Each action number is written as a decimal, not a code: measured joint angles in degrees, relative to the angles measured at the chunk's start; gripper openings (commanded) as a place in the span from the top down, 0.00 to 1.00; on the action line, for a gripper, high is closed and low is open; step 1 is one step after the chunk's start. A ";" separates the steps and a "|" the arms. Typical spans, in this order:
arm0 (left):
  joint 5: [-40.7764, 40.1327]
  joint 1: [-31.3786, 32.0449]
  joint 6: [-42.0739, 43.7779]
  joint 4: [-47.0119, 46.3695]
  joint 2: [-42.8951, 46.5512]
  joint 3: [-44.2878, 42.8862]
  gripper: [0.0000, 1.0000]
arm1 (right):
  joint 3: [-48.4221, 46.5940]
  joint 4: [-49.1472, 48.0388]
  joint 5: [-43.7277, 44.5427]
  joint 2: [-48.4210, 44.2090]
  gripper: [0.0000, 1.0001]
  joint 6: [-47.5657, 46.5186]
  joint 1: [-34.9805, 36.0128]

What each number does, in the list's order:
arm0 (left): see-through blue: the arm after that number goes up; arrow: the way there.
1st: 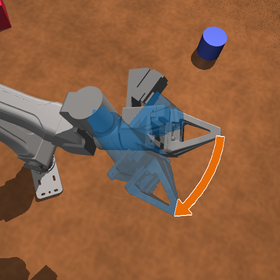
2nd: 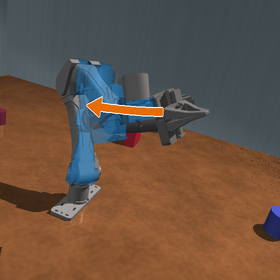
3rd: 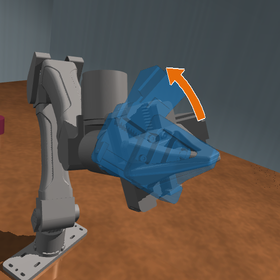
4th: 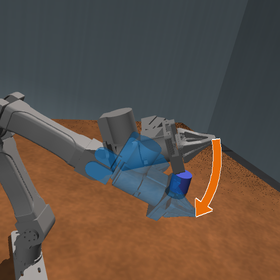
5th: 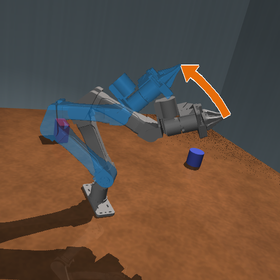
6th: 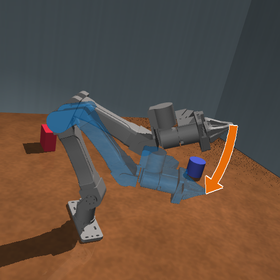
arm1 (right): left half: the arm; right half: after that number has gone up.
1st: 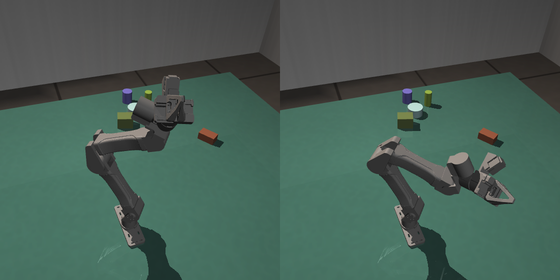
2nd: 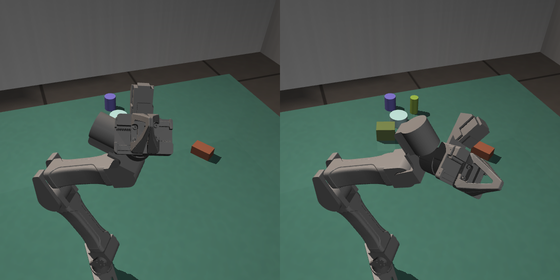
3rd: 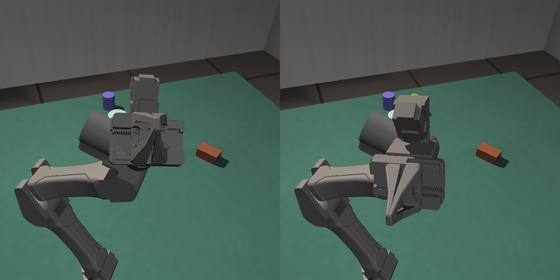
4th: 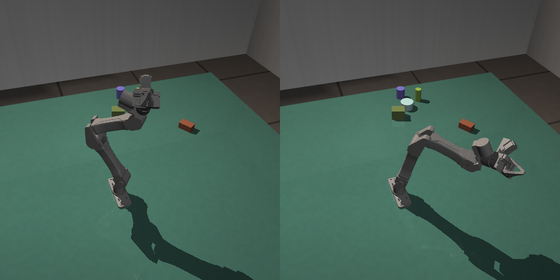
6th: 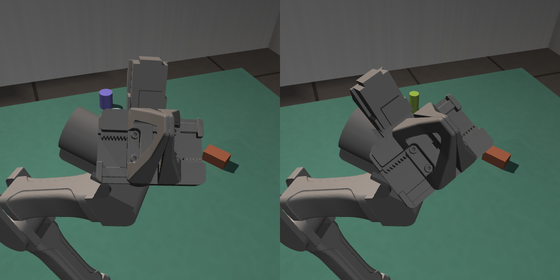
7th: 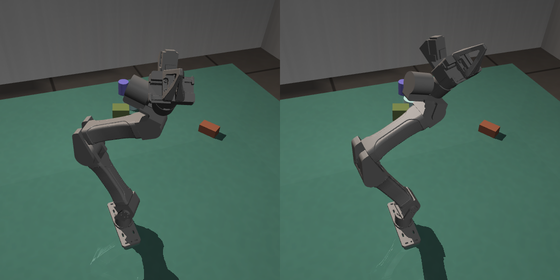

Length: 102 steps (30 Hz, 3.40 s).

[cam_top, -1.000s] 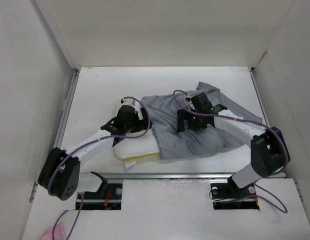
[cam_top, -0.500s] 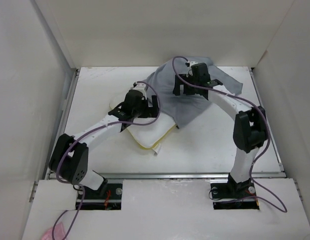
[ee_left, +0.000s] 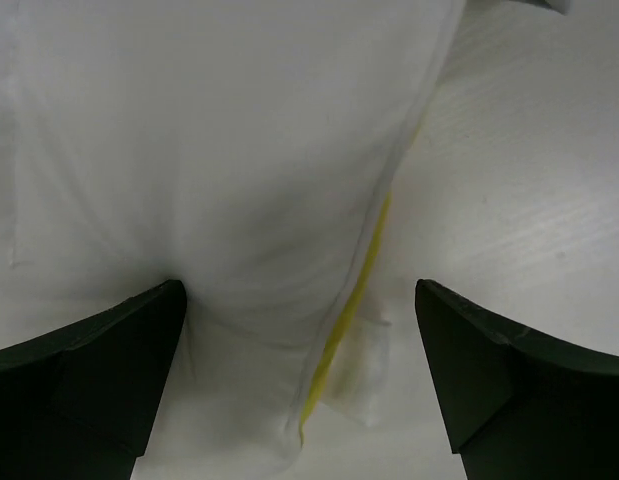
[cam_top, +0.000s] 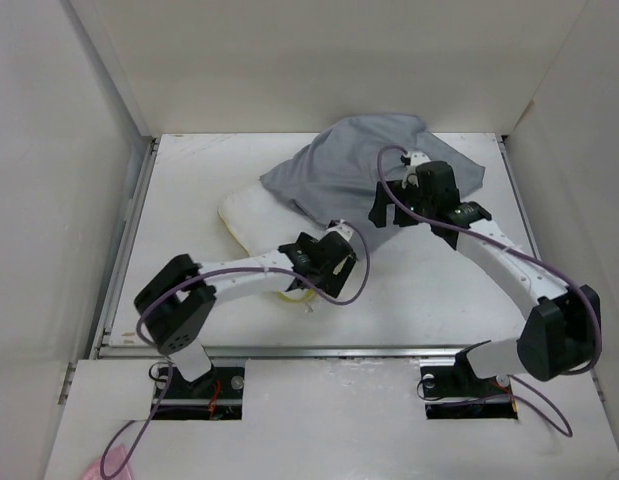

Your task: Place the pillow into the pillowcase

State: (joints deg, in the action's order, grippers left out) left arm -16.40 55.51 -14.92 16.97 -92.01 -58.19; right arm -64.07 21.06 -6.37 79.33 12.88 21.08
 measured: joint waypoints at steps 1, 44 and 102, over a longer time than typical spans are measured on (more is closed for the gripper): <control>-2.25 0.24 -0.72 1.18 -2.71 -1.62 0.00 | 1.42 -0.04 -0.59 -0.68 0.00 -0.02 0.00; -3.65 -1.46 0.96 9.14 -3.87 -19.45 1.00 | 6.95 -10.56 23.21 4.79 1.00 2.25 12.46; 23.26 -46.45 -23.43 -21.51 -3.74 0.02 0.00 | -68.91 14.34 20.33 54.77 0.33 -17.44 18.34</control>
State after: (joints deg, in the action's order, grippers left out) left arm 6.85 9.06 -38.35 -4.54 -95.74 -58.17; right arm -132.99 35.40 13.96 134.10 -4.56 39.42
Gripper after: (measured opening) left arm 0.997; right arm 0.675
